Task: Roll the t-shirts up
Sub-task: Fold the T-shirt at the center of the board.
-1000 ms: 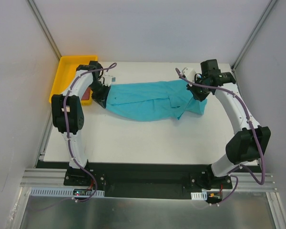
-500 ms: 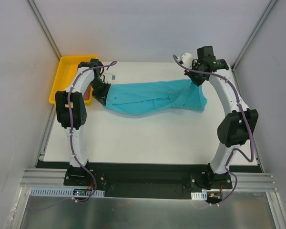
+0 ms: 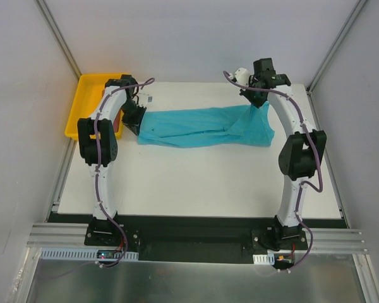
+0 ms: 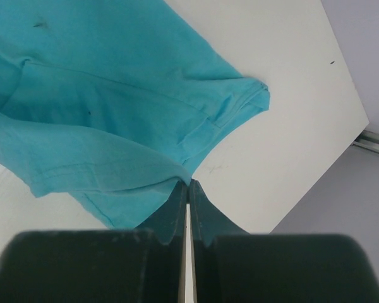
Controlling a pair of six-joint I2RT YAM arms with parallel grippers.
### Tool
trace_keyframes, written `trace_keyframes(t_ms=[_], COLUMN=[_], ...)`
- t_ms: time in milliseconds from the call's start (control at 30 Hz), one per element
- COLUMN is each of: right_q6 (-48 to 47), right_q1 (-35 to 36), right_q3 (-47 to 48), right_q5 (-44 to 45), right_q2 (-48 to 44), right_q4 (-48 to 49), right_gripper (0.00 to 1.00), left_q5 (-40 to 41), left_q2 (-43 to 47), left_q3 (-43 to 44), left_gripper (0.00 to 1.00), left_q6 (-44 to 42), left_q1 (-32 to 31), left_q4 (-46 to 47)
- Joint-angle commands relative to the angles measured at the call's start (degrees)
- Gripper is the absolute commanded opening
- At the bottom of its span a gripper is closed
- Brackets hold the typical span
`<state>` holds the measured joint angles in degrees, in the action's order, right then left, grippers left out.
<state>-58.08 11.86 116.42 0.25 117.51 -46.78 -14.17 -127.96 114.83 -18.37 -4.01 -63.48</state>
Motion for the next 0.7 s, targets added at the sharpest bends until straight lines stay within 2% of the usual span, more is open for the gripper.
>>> trace_keyframes(t_ms=[0,267,667], right_q6=[-2.0,-3.2,-3.6], right_q1=[-0.2,-0.4,-0.4], right_q3=[2.6,6.4,10.2], right_q5=[6.3,6.9,8.2], right_q2=[1.9,7.4,12.4], right_q4=[5.8,9.2,15.1], right_gripper=[0.01,0.01,0.01], left_q5=[3.4,6.2,6.2], left_q2=[-3.8,-8.3,-8.6], left_q3=[5.9,13.3,15.0], left_gripper=[0.0,0.0,0.0], left_q6=[0.4,0.0,1.0], left_q1=[0.5,0.8,0.8], left_q4=[-1.5,-2.3,-2.3])
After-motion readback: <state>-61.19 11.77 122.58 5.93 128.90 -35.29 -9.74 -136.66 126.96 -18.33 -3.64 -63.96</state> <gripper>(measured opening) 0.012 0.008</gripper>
